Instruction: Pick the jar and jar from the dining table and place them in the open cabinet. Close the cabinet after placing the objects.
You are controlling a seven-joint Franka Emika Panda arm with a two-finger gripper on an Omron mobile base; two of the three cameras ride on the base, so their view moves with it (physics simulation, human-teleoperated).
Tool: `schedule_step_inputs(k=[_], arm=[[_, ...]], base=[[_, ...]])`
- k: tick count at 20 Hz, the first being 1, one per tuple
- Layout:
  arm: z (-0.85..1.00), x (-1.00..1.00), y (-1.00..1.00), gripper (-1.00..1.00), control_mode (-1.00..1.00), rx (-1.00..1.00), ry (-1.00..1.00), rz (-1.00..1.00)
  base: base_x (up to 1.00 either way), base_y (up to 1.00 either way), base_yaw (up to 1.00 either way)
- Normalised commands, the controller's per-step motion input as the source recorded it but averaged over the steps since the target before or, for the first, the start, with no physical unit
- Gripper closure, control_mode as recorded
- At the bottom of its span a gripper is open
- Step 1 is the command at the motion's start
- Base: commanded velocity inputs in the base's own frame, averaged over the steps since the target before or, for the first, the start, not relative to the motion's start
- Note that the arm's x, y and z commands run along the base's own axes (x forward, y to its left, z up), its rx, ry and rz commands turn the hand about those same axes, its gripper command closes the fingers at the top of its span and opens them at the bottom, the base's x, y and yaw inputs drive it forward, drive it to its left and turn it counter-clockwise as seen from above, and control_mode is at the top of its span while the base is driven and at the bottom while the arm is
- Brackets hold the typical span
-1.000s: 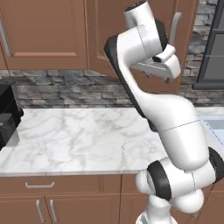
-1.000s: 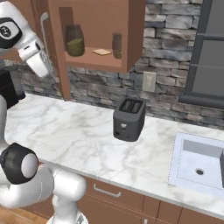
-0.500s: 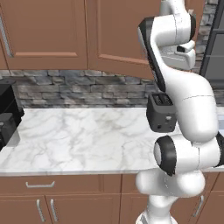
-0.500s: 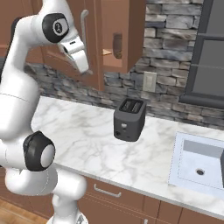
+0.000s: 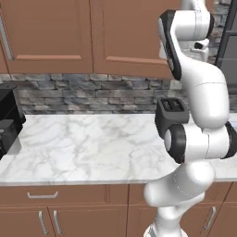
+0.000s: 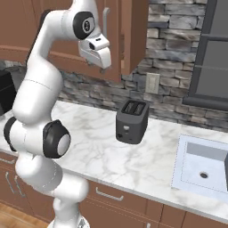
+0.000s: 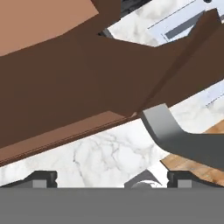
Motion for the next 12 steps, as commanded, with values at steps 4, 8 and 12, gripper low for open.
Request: schedule_step_inputs(k=[4, 8, 12], arm=[[-0.59, 1.00, -0.46, -1.00, -1.00, 0.00, -0.65, 0.16], [-0.73, 1.00, -0.46, -1.00, -1.00, 0.00, -0.81, 0.20], [-0.98, 1.00, -0.35, -1.00, -1.00, -0.04, -0.88, 0.20]], base=[[0.00, 0.00, 0.00], [0.00, 0.00, 0.00], [0.00, 0.00, 0.00]])
